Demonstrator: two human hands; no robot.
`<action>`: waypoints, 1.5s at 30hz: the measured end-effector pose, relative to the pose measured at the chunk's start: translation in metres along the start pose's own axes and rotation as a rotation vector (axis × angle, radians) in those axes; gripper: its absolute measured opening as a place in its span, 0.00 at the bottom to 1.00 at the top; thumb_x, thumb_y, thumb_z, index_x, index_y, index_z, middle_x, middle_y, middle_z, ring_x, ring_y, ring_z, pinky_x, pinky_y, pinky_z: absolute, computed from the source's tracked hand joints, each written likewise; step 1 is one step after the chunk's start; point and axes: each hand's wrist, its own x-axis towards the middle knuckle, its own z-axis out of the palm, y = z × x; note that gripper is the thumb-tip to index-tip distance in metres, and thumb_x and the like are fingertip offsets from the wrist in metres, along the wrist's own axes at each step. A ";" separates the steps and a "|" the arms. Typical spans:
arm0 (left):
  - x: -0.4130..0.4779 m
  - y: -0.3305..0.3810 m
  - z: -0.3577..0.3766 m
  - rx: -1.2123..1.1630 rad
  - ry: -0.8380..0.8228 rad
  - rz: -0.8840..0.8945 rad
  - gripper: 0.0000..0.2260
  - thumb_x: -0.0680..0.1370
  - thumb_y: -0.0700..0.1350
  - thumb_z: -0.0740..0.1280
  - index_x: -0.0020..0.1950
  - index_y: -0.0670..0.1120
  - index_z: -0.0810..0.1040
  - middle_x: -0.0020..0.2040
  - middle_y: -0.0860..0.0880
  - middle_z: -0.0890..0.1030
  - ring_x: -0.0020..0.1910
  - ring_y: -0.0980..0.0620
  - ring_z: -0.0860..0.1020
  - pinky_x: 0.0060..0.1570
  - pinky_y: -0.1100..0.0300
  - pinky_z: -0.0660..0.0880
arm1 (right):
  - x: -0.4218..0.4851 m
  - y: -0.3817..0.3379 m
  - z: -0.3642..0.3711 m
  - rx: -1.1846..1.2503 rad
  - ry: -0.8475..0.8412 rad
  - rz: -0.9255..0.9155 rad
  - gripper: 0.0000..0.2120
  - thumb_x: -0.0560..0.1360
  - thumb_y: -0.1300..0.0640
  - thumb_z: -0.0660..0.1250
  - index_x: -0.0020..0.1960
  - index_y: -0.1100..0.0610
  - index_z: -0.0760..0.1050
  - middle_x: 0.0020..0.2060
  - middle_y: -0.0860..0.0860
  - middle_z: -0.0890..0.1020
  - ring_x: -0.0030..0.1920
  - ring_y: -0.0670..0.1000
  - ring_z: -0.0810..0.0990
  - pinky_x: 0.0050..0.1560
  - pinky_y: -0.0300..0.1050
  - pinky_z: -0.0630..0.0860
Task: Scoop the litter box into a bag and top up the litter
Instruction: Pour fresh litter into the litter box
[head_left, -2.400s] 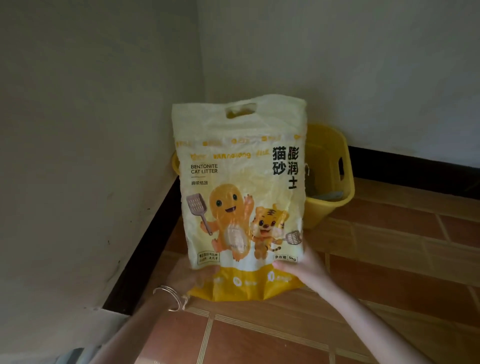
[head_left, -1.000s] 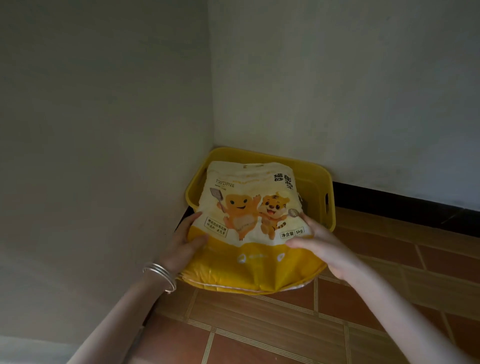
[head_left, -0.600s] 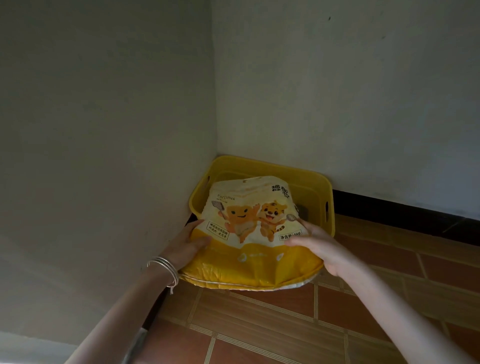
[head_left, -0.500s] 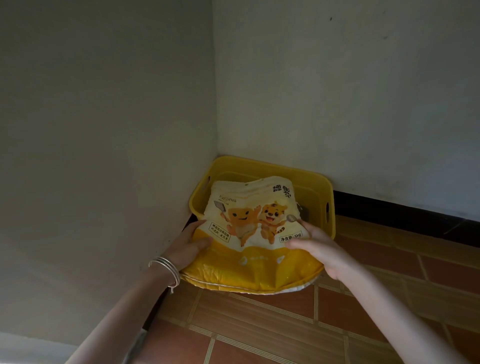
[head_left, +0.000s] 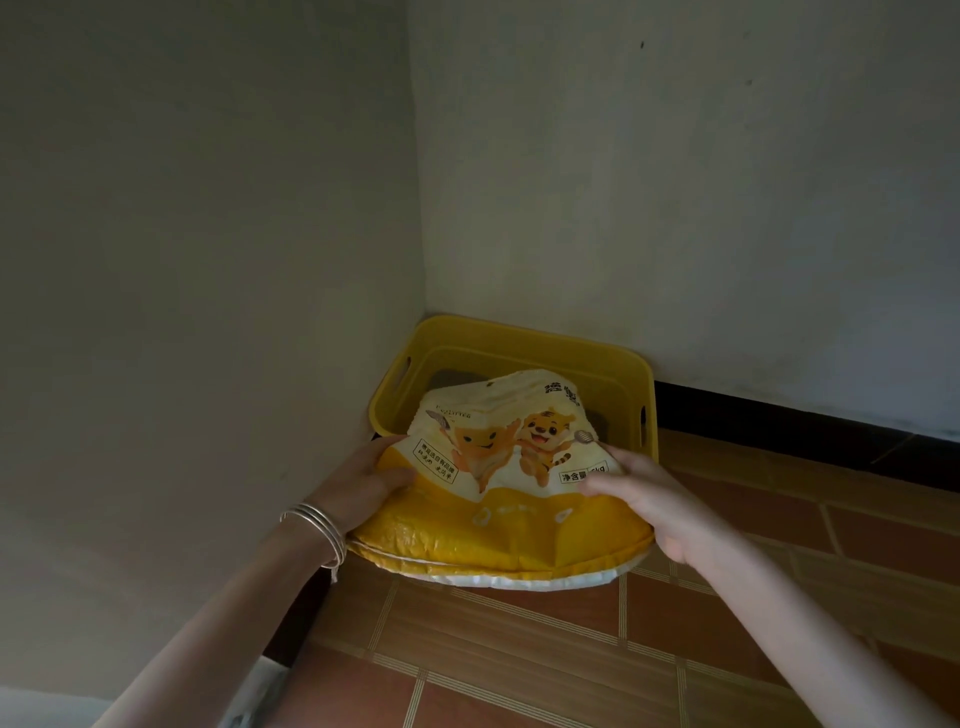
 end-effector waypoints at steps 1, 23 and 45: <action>-0.001 0.001 0.000 0.010 0.002 0.002 0.20 0.77 0.40 0.64 0.68 0.51 0.68 0.61 0.44 0.75 0.59 0.43 0.74 0.63 0.43 0.69 | -0.001 -0.002 0.000 -0.001 -0.001 -0.010 0.13 0.69 0.63 0.69 0.47 0.46 0.80 0.43 0.47 0.85 0.48 0.48 0.82 0.50 0.45 0.76; -0.036 0.012 -0.006 0.060 0.036 0.229 0.18 0.76 0.37 0.65 0.62 0.55 0.72 0.60 0.47 0.76 0.60 0.45 0.74 0.63 0.46 0.69 | -0.044 -0.009 0.010 -0.049 0.010 -0.243 0.22 0.65 0.61 0.68 0.52 0.37 0.76 0.48 0.45 0.84 0.50 0.45 0.82 0.55 0.49 0.76; -0.031 -0.126 0.037 0.144 0.107 0.216 0.23 0.74 0.42 0.67 0.64 0.59 0.64 0.55 0.62 0.73 0.50 0.65 0.74 0.43 0.73 0.71 | -0.035 0.144 0.050 -0.134 0.209 -0.121 0.37 0.69 0.64 0.70 0.71 0.43 0.59 0.64 0.47 0.74 0.52 0.49 0.80 0.48 0.50 0.80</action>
